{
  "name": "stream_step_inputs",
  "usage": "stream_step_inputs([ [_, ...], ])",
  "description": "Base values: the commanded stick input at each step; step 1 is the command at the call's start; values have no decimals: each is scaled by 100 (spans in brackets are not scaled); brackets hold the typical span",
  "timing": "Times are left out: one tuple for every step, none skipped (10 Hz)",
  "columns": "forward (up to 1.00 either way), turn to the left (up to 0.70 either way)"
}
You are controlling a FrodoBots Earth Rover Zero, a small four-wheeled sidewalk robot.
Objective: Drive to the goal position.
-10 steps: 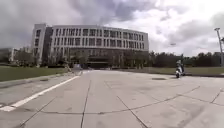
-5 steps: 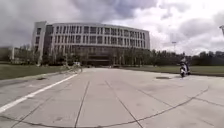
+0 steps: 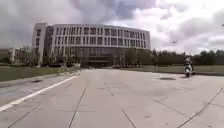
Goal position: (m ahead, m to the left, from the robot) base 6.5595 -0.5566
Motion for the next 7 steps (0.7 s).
stream_step_inputs([
  [70,0],
  [70,0],
  [70,17],
  [70,35],
  [70,34],
  [70,4],
  [70,0],
])
